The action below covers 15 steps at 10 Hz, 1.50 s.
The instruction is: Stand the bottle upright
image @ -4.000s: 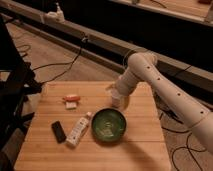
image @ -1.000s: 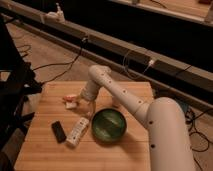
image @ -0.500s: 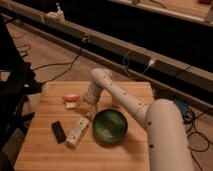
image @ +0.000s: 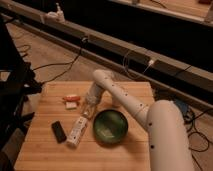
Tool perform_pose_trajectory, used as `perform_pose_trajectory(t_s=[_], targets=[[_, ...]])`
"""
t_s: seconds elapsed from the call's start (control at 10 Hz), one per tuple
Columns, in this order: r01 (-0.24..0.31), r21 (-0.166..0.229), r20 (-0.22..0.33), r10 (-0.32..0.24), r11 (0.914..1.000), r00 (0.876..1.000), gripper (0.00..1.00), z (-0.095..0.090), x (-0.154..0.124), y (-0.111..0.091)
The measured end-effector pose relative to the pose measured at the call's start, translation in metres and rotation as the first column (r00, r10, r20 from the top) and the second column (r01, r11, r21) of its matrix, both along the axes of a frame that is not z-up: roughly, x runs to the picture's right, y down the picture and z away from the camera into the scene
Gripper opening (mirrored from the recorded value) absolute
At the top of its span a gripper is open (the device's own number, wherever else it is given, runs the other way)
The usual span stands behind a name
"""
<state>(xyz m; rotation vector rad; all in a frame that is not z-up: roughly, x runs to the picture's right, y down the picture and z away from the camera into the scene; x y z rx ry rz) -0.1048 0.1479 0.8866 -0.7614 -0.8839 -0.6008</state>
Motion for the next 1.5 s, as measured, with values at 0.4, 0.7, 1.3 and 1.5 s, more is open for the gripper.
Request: perform_pose_trajectory(t_s=[0.4, 0.7, 1.3, 1.5], targets=[[-0.008, 0.0, -0.007, 0.008, 1.0, 1.0, 0.0, -0.002, 0.004, -0.004], [-0.055, 0.044, -0.012, 0.056, 0.9975, 0.998, 0.0, -0.012, 0.008, -0.036], [-0.089, 0.27, -0.054, 0.107, 0.9587, 0.993, 0.0, -0.064, 0.052, -0.158], [-0.091, 0.285, -0.057, 0.112, 0.9542, 0.992, 0.0, -0.068, 0.055, -0.166]])
